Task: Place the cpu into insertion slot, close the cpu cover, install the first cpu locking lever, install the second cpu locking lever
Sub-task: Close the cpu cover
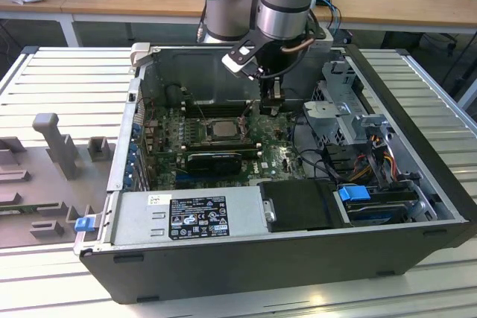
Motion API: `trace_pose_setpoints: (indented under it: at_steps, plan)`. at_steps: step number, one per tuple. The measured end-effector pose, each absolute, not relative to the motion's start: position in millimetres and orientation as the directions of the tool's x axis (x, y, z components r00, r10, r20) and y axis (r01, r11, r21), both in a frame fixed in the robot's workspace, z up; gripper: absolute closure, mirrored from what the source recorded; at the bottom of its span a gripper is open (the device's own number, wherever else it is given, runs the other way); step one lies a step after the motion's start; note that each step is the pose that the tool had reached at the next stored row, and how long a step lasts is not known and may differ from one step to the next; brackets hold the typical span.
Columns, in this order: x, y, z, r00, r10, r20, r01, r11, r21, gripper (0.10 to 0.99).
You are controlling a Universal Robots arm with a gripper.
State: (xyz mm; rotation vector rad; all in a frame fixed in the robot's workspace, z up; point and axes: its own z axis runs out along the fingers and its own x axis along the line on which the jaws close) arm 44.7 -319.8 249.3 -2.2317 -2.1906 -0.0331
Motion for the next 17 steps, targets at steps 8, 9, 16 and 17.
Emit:
trace_pose_setpoints:
  at_steps: [8,9,16,17]
  plan:
    - [41,-320,249,0.019,1.0,0.025,1.0,-0.019,0.005,0.98]
    - [41,-320,249,0.018,1.0,0.025,1.0,-0.019,0.005,0.98]
    - [35,-320,249,0.019,1.0,0.025,1.0,-0.019,0.005,0.98]
    - [34,-320,249,0.019,1.0,0.025,1.0,-0.019,0.005,0.98]
